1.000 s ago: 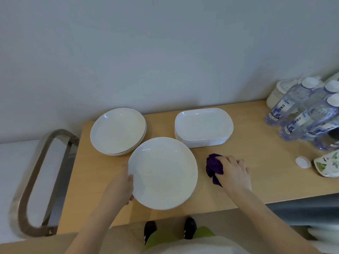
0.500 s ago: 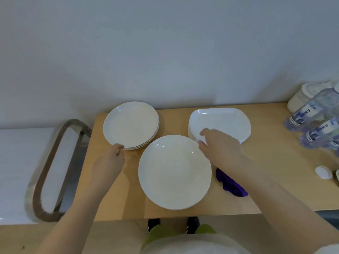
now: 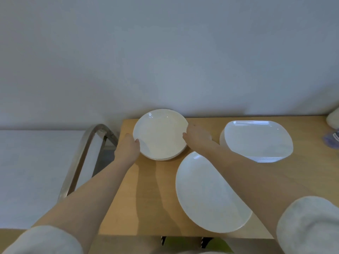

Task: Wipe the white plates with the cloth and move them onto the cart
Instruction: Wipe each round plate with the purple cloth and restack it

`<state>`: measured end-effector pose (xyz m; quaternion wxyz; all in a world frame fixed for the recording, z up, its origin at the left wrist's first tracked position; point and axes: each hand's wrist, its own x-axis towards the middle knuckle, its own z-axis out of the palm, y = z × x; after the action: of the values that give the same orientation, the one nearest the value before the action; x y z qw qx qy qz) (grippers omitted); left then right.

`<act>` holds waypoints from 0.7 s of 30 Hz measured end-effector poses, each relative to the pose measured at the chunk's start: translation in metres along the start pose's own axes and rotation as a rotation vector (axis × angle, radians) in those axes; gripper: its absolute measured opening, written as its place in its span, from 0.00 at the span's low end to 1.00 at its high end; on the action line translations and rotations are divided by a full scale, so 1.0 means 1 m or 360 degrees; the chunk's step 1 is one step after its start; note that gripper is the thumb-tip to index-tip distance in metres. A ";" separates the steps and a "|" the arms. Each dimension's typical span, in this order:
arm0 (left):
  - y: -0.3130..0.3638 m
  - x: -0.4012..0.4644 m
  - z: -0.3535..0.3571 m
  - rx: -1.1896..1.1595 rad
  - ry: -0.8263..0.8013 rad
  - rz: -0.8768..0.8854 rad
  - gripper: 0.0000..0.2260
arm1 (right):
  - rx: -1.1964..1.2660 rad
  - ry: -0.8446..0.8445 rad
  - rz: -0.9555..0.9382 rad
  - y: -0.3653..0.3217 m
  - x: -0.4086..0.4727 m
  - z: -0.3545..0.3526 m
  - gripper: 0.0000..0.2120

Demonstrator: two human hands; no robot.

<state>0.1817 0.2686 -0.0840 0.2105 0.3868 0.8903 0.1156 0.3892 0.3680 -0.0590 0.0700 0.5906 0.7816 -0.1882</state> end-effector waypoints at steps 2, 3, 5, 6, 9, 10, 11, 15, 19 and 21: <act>-0.001 0.008 -0.001 0.0057 -0.0026 0.0038 0.10 | 0.0053 -0.0063 0.0019 0.000 0.006 0.005 0.19; -0.001 0.012 -0.002 0.0064 -0.0040 0.0056 0.10 | 0.0083 -0.0082 0.0025 0.000 0.008 0.007 0.19; -0.002 0.018 -0.001 0.0047 -0.0063 0.0092 0.10 | 0.0112 -0.0075 0.0033 -0.001 0.009 0.011 0.21; -0.004 0.019 0.001 0.0040 -0.0067 0.0109 0.09 | 0.0087 -0.0051 0.0046 -0.002 0.009 0.011 0.21; -0.009 0.023 0.005 -0.0004 -0.0059 0.0182 0.05 | -0.0086 0.0008 0.0081 -0.005 0.009 0.011 0.20; -0.010 0.023 0.005 -0.0008 -0.0052 0.0201 0.04 | -0.0147 0.0009 0.0093 -0.007 0.009 0.011 0.19; -0.011 0.024 0.006 0.0000 -0.0043 0.0218 0.04 | -0.0195 0.0009 0.0115 -0.009 0.009 0.011 0.19; -0.011 0.024 0.005 0.0067 -0.0022 0.0267 0.04 | -0.0268 0.0019 0.0185 -0.014 0.008 0.011 0.16; -0.010 0.020 0.001 0.0134 -0.0008 0.0325 0.06 | -0.0145 0.0040 0.0206 -0.012 0.006 0.010 0.14; -0.007 0.018 -0.002 0.0136 0.0036 0.0334 0.06 | -0.0054 0.0038 0.0191 -0.010 0.006 0.011 0.14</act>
<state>0.1654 0.2776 -0.0901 0.1705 0.4853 0.8513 0.1034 0.3764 0.3670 -0.0687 0.0817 0.6374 0.7486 -0.1634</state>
